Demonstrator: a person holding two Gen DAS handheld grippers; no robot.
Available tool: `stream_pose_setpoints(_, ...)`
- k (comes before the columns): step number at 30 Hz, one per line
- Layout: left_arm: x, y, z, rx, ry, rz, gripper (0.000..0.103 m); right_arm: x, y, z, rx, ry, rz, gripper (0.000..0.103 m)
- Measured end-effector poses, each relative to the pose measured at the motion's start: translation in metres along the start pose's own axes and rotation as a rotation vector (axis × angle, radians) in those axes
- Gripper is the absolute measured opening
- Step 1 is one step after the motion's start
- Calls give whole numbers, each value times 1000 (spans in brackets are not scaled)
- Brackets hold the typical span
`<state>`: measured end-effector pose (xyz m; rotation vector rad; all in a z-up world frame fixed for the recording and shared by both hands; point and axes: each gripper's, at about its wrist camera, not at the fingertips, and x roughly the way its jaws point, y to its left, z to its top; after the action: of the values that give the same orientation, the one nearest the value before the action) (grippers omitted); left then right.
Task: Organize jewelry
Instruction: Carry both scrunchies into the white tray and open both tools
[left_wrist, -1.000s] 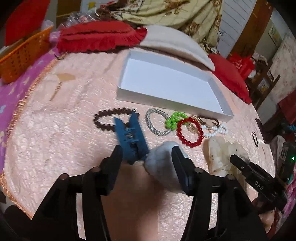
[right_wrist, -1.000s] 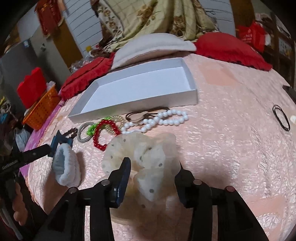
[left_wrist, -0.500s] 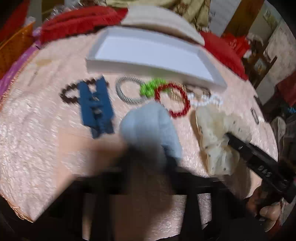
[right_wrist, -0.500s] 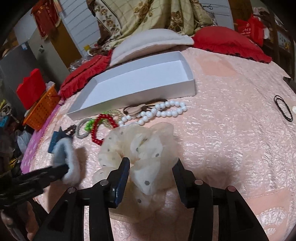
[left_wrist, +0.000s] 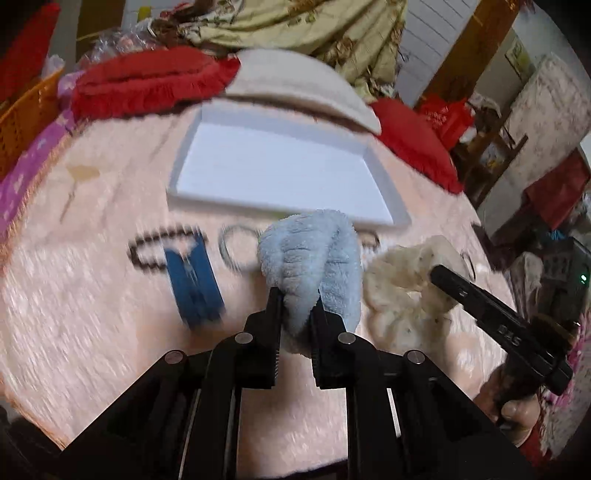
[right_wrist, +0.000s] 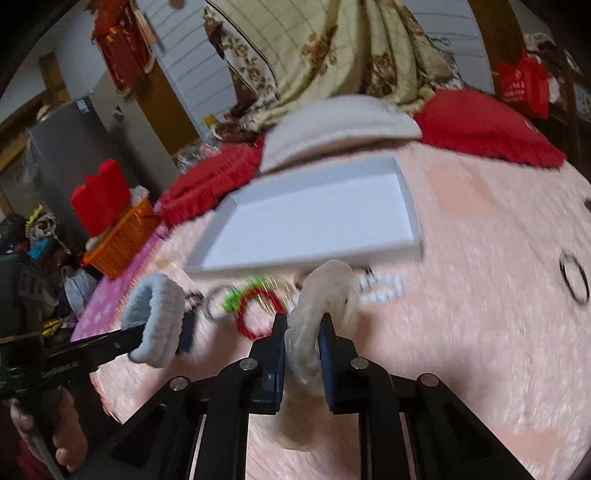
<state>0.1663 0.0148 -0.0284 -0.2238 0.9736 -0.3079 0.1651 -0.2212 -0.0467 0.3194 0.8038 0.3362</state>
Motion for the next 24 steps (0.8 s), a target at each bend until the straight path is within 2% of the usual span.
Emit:
stream_pose_setpoints(3, 1, 6, 31, -7, -26, 15, 12, 1, 8, 31, -8, -36, 34, 15)
stream_pose_setpoints(8, 24, 18, 90, 24, -51, 115, 12, 21, 23, 93, -8, -91, 71, 15)
stream_pose_setpoints(12, 63, 38, 129, 8, -36, 175, 12, 68, 35, 134, -24, -55, 68, 15)
stream_pose_setpoints(15, 92, 52, 148, 10, -15, 222, 12, 93, 35, 149, -38, -2, 50, 15)
stream_pose_setpoints(16, 101, 58, 153, 6, -2, 231, 12, 95, 32, 148, -28, 18, 61, 21)
stream_pose_setpoints(17, 110, 64, 156, -2, 14, 236, 12, 92, 27, 144, -24, 30, 76, 45)
stream_pose_setpoints(18, 120, 70, 159, -13, 34, 240, 12, 85, 21, 135, -22, 30, 82, 60)
stream_pose_setpoints(19, 128, 76, 160, -25, 54, 244, 12, 80, 14, 126, -23, 21, 70, 83)
stream_pose_setpoints(20, 135, 80, 160, -34, 68, 247, 12, 72, 7, 115, -29, 10, 47, 87)
stream_pose_setpoints(24, 149, 92, 162, -51, 81, 268, 13, 59, -15, 71, -106, 56, -85, 87)
